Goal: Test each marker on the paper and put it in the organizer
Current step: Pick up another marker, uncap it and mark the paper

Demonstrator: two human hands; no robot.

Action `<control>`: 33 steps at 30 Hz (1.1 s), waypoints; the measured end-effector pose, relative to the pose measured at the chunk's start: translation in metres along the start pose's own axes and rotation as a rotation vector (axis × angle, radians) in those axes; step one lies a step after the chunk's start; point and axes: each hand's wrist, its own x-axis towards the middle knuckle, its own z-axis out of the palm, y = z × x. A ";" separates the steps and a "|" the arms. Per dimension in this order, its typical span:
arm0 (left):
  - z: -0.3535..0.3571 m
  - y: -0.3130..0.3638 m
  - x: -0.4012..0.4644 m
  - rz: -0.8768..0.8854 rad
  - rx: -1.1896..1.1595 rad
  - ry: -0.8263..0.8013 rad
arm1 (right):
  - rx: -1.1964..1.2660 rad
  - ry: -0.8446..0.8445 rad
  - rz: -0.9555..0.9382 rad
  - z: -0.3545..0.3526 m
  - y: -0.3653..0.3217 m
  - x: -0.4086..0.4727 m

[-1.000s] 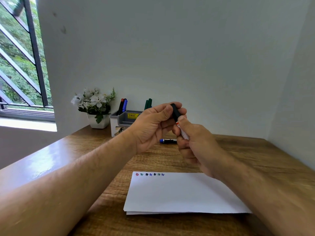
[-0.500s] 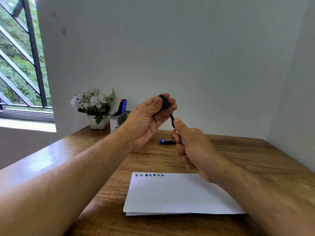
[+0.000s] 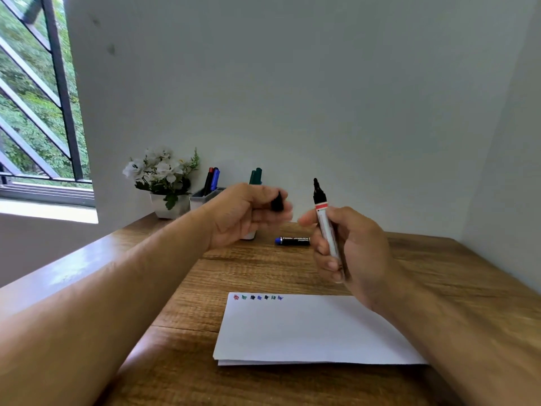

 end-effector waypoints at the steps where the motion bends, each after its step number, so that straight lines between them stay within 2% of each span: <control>1: -0.002 0.001 -0.002 -0.076 0.173 -0.015 | -0.009 -0.004 -0.016 0.000 0.001 0.000; 6: 0.003 -0.003 -0.006 -0.365 0.922 -0.146 | -0.079 0.038 -0.005 0.000 0.006 -0.001; 8: 0.007 -0.006 -0.006 -0.443 1.064 -0.191 | -0.077 0.032 0.018 0.000 0.008 -0.001; 11: 0.010 -0.007 -0.007 -0.537 1.060 -0.301 | -0.072 0.046 0.050 0.002 0.009 -0.001; 14: 0.011 -0.005 -0.010 -0.525 1.098 -0.438 | -0.094 0.067 0.058 0.003 0.012 -0.001; 16: 0.013 -0.007 -0.010 -0.531 1.173 -0.474 | -0.084 0.081 0.047 0.004 0.014 -0.001; 20: 0.013 -0.011 -0.006 -0.486 1.271 -0.458 | -0.059 0.094 0.030 0.001 0.016 0.000; 26: 0.010 -0.014 -0.006 -0.462 1.253 -0.417 | -0.126 0.065 0.017 -0.003 0.016 -0.002; 30: 0.007 -0.015 -0.005 -0.463 1.227 -0.407 | -0.236 0.126 0.017 -0.008 0.019 -0.002; 33: 0.004 -0.015 -0.003 -0.473 1.216 -0.412 | -0.237 0.064 0.044 -0.008 0.024 -0.003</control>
